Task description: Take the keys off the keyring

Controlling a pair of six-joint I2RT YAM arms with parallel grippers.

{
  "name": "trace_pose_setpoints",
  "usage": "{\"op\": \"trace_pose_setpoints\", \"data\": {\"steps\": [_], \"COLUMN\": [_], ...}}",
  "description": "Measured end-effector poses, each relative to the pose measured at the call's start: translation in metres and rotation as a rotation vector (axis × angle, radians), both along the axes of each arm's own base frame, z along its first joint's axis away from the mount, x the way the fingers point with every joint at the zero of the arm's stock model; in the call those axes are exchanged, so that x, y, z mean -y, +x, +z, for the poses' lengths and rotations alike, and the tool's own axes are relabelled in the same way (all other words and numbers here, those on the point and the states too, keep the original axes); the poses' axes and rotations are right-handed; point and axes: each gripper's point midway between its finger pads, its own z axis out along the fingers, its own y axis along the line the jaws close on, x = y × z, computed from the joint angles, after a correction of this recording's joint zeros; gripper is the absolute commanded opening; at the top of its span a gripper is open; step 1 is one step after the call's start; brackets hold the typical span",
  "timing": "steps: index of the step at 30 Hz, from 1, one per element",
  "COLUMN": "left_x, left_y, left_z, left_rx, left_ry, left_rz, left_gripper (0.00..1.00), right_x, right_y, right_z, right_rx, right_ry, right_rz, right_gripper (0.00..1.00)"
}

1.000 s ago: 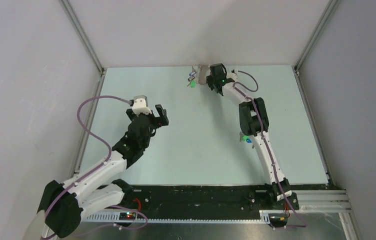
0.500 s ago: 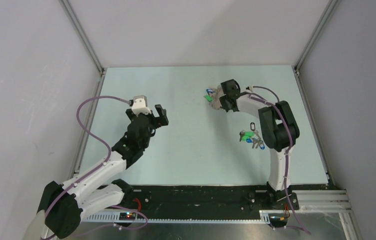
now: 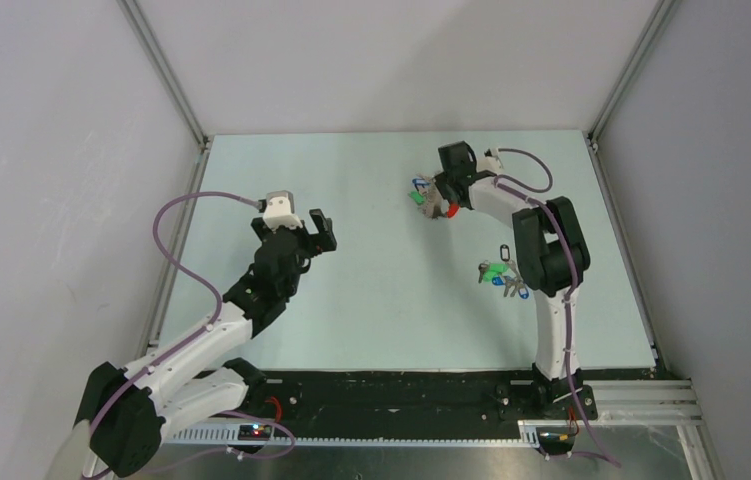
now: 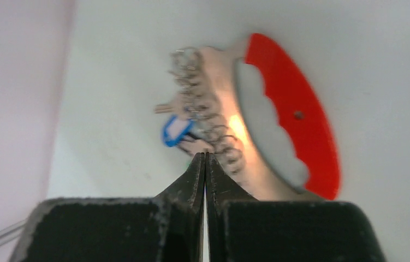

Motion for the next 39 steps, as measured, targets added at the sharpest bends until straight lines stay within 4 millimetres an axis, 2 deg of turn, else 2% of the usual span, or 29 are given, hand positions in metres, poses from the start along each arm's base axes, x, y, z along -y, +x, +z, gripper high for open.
{"op": "trace_pose_setpoints", "data": {"steps": [4,9,11,13,20,23,26,29,30,32,33,35,37,39], "left_x": [0.000,0.001,0.001,0.002,0.003,0.006,0.012,0.028,0.035,0.050,0.058,0.069,0.077,0.081], "left_y": [0.000,0.000,0.000,0.000,0.000,0.000,0.000,0.000,0.000,0.000,0.001,0.001,0.000,-0.002], "left_z": [0.000,0.000,0.000,0.000,-0.001,-0.003,-0.010,-0.020,-0.024,-0.030,-0.032,-0.035,-0.037,-0.039], "left_rx": [0.000,-0.001,-0.001,-0.001,-0.003,-0.010,-0.031,-0.064,-0.076,-0.101,-0.112,-0.128,-0.138,-0.143], "left_ry": [0.000,-0.001,-0.001,-0.001,-0.003,-0.001,0.009,0.036,0.044,0.053,0.055,0.057,0.056,0.055], "left_rz": [-0.001,-0.004,-0.007,-0.009,-0.019,-0.032,-0.063,-0.129,-0.153,-0.211,-0.237,-0.277,-0.307,-0.327], "left_gripper": [1.00,1.00,1.00,1.00,1.00,1.00,1.00,1.00,1.00,1.00,1.00,1.00,1.00,1.00], "right_x": [0.010,0.021,0.020,0.017,-0.017,-0.028,-0.031,-0.023,-0.018,-0.007,-0.004,-0.001,0.001,0.002], "right_y": [-0.022,-0.053,-0.062,-0.080,-0.170,-0.222,-0.272,-0.313,-0.321,-0.321,-0.317,-0.308,-0.297,-0.289], "right_z": [-0.034,-0.060,-0.060,-0.060,-0.062,-0.063,-0.064,-0.061,-0.058,-0.044,-0.033,-0.011,0.013,0.030], "right_rx": [-0.124,-0.255,-0.263,-0.287,-0.392,-0.415,-0.423,-0.437,-0.436,-0.396,-0.359,-0.270,-0.162,-0.080], "right_ry": [-0.040,-0.086,-0.093,-0.111,-0.214,-0.265,-0.321,-0.380,-0.397,-0.427,-0.435,-0.437,-0.440,-0.447], "right_rz": [-0.013,-0.020,-0.005,0.020,0.194,0.333,0.461,0.564,0.586,0.614,0.631,0.653,0.680,0.701], "right_gripper": [0.00,0.00,0.00,0.00,0.00,0.00,0.00,0.00,0.00,0.09,0.22,0.37,0.48,0.53]}}
